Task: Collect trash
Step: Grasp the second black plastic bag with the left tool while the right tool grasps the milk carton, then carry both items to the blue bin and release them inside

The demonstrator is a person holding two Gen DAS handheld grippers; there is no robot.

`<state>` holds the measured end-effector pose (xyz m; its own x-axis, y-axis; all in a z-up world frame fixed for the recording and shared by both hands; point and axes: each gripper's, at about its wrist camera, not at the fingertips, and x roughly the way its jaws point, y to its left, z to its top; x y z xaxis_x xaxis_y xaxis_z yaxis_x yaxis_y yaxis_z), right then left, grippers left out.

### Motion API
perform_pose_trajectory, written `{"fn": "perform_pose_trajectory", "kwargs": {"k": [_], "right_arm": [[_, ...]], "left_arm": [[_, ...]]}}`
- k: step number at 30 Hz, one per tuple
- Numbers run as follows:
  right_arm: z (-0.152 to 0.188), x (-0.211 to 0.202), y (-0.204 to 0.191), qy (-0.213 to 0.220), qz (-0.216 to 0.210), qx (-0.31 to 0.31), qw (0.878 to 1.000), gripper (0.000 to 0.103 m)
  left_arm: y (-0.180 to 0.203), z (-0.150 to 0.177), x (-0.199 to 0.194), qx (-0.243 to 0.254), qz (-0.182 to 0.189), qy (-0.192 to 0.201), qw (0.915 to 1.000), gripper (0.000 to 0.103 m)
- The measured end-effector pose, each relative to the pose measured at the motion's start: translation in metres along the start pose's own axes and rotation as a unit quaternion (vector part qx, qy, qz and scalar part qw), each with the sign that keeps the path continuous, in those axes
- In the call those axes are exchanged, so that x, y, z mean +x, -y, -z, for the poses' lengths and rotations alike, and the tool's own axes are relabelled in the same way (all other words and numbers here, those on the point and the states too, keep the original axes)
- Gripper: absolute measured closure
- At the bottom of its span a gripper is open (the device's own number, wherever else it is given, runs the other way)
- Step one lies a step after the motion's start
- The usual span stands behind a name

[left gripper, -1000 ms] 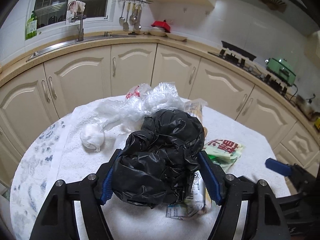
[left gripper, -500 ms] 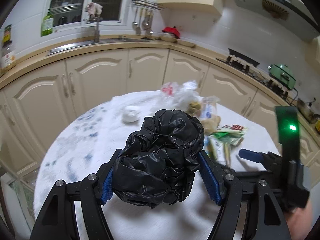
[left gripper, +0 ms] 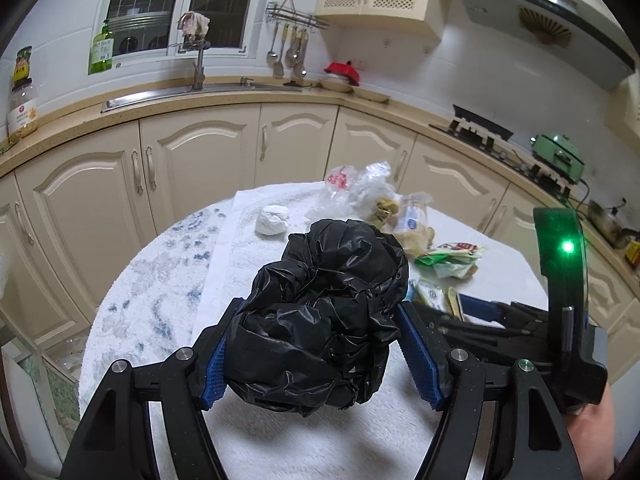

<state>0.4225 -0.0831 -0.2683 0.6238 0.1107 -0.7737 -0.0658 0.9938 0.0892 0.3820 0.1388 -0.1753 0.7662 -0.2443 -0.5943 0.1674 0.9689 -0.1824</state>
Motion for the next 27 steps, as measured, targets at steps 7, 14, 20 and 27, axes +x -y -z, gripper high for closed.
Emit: {"fn": "perform_pose_trajectory", "kwargs": {"k": [7, 14, 20, 27], "right_arm": [[0.019, -0.018, 0.005, 0.0, -0.01, 0.003, 1.0, 0.04], [0.036, -0.049, 0.016, 0.018, -0.016, 0.013, 1.0, 0.04], [0.047, -0.082, 0.031, 0.043, -0.015, 0.027, 0.999, 0.04], [0.054, -0.128, 0.061, 0.082, -0.002, 0.049, 0.995, 0.04]], "left_arm": [[0.028, 0.018, -0.023, 0.014, 0.006, 0.005, 0.9999, 0.034], [0.053, 0.031, -0.048, 0.024, 0.012, 0.013, 0.9996, 0.034], [0.082, 0.039, -0.067, 0.042, 0.023, 0.022, 0.9986, 0.034], [0.13, 0.043, -0.084, 0.069, 0.047, 0.034, 0.9959, 0.034]]}}
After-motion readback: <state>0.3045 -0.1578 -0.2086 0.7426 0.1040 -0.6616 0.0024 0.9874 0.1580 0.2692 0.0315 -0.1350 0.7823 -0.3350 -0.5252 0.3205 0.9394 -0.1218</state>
